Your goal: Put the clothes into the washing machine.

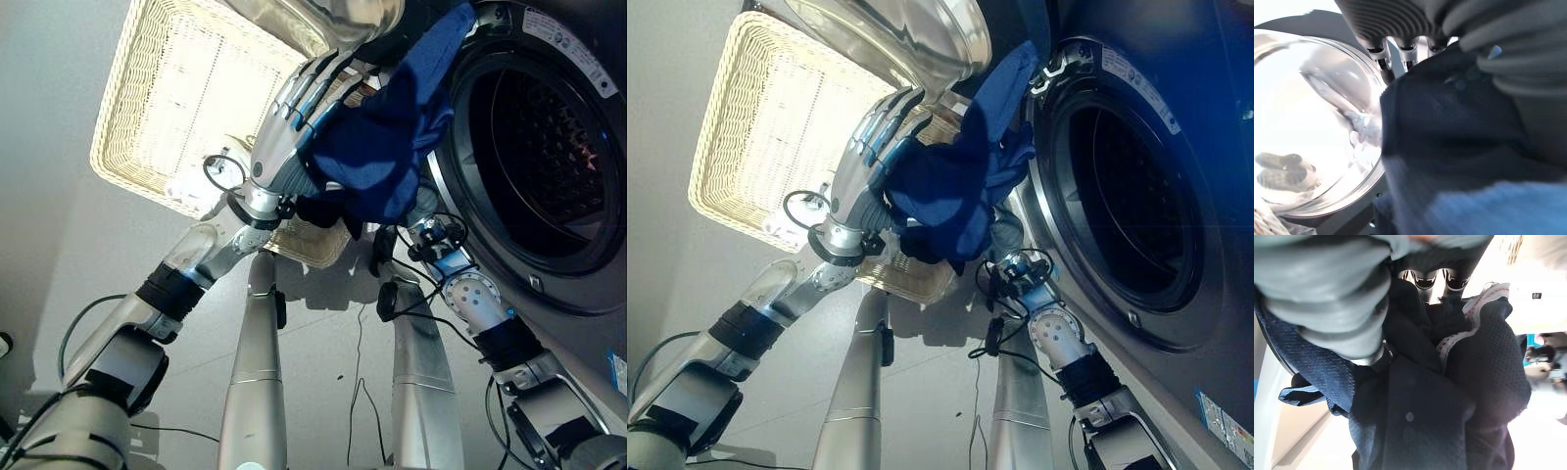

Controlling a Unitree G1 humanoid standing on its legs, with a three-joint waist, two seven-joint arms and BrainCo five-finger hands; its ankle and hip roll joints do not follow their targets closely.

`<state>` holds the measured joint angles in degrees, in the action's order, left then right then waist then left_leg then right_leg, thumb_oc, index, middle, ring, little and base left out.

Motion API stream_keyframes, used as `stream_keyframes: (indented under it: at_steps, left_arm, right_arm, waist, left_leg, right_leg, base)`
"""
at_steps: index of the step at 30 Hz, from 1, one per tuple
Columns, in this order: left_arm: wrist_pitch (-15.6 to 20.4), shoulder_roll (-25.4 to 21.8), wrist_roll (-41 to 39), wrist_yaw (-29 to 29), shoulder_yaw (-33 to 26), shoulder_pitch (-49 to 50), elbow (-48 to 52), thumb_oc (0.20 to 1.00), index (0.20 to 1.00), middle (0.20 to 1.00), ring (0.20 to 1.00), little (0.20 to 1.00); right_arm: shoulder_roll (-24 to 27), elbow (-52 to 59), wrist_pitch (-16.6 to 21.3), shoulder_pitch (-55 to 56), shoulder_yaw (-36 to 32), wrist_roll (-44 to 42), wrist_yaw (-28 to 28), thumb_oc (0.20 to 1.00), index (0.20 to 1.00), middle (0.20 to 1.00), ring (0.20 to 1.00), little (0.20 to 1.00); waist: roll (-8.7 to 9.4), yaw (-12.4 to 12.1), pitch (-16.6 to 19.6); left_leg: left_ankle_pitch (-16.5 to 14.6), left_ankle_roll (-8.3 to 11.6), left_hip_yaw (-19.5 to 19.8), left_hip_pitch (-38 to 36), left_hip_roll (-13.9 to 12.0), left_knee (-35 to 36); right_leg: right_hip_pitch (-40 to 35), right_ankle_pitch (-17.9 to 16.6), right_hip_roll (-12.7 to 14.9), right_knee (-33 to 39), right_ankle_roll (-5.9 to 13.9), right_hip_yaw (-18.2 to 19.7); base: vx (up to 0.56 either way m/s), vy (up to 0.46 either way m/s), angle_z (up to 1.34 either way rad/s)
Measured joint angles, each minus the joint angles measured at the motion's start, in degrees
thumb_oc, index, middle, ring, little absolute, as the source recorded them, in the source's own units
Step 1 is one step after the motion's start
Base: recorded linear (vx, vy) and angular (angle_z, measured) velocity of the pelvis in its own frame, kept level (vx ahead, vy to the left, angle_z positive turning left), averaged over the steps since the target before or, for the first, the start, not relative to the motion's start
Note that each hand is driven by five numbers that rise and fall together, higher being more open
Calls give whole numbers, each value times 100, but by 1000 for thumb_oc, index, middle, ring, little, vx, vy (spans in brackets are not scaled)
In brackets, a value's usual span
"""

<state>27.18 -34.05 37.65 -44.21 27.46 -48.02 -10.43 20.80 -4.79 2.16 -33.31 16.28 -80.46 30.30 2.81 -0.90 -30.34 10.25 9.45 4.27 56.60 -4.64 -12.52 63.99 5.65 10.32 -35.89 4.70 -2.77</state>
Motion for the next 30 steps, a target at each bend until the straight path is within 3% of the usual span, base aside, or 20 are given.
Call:
stream_keyframes:
  at_steps: [8, 16, 20, 26, 30]
  left_arm:
    - [167, 61, -297, 574, -51, 10, 7, 1000, 1000, 1000, 1000, 1000]
    - [-159, -124, -305, 1021, -45, 8, -20, 1000, 1000, 1000, 1000, 1000]
    - [-497, -344, -357, 1225, 59, 22, -346, 1000, 1000, 1000, 1000, 1000]
    - [-788, -399, -378, 1098, 62, 80, -641, 1000, 1000, 1000, 1000, 1000]
    - [-982, -400, -813, 629, 59, 117, -845, 1000, 1000, 1000, 1000, 1000]
  right_arm:
    - [0, 0, 59, 2, -142, -4, 0, 200, 200, 200, 200, 200]
    - [92, -1, 428, 5, -293, -257, 92, 200, 200, 200, 200, 200]
    - [165, -1, 559, -14, -464, -470, 259, 200, 200, 200, 200, 200]
    - [263, -3, 628, -19, -464, -493, 329, 200, 200, 200, 200, 200]
    - [259, -45, 625, -23, -465, -700, 328, 200, 200, 200, 200, 200]
  waist:
    - [0, 10, 0]
    - [0, 8, 0]
    - [0, 10, 0]
    - [-1, 6, -1]
    - [-2, 10, -1]
  left_leg:
    - [0, 0, 9, 2, 0, 0]
    - [0, 0, 10, 4, 1, -2]
    - [0, 0, 9, 4, 2, -6]
    - [0, 0, 10, 4, 2, -6]
    - [0, 0, 10, 3, 1, -8]
  right_leg:
    - [-2, 0, 0, 5, 0, -7]
    - [-2, 0, 1, 4, 0, -9]
    - [-2, 0, 3, 3, 0, -9]
    - [-4, 0, 4, 3, -1, -10]
    - [-7, -1, 4, 3, -1, -11]
  base:
    - [0, 0, 0]
    - [0, 0, 0]
    - [0, 0, 0]
    - [0, 0, 0]
    - [0, 0, 0]
